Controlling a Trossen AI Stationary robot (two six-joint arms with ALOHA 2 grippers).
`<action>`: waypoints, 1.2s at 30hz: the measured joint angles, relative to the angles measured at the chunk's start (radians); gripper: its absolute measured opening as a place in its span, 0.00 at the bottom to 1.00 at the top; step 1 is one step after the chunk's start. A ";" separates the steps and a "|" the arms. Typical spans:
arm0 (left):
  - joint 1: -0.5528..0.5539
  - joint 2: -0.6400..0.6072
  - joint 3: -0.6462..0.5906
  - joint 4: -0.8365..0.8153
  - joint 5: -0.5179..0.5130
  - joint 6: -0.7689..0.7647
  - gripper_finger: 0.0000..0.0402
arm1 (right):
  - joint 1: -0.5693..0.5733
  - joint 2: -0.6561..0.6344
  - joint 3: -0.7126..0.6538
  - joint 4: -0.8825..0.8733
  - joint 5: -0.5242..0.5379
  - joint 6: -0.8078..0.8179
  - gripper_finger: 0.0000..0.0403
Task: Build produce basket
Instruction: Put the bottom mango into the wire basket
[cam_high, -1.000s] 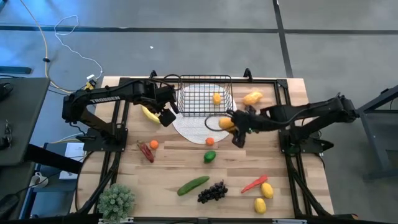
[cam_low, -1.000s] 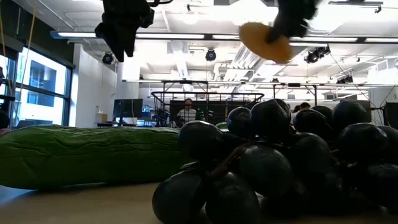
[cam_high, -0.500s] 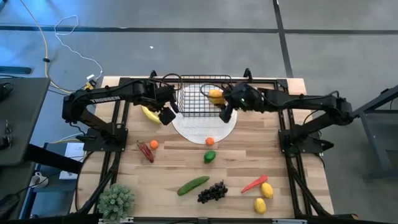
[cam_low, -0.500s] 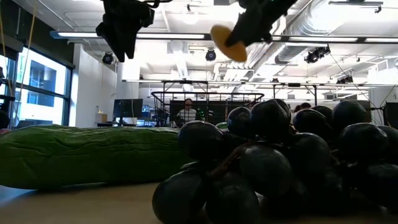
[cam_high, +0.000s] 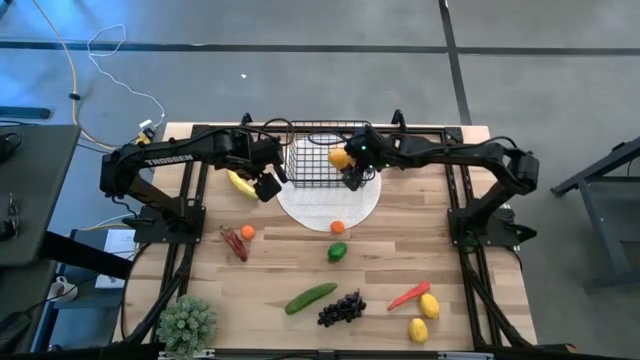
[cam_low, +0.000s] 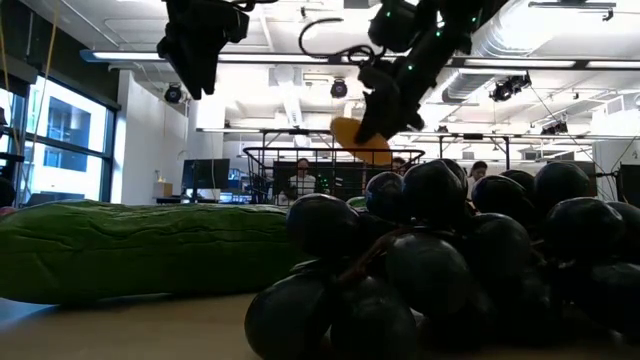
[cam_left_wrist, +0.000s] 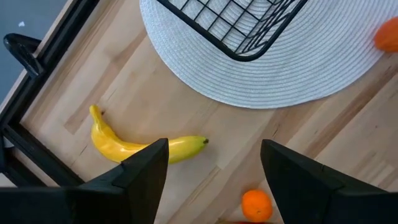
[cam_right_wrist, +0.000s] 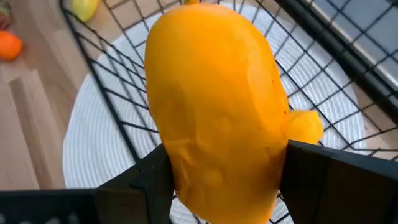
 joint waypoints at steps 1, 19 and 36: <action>0.000 0.000 0.000 0.000 0.000 0.000 0.61 | -0.008 0.004 0.000 -0.004 -0.010 0.013 0.50; 0.001 0.001 0.000 0.000 0.020 0.000 0.61 | -0.076 0.049 0.000 -0.020 -0.078 0.038 0.53; 0.002 0.001 0.000 -0.002 0.011 0.000 0.61 | -0.072 0.060 0.000 -0.060 -0.078 0.019 0.60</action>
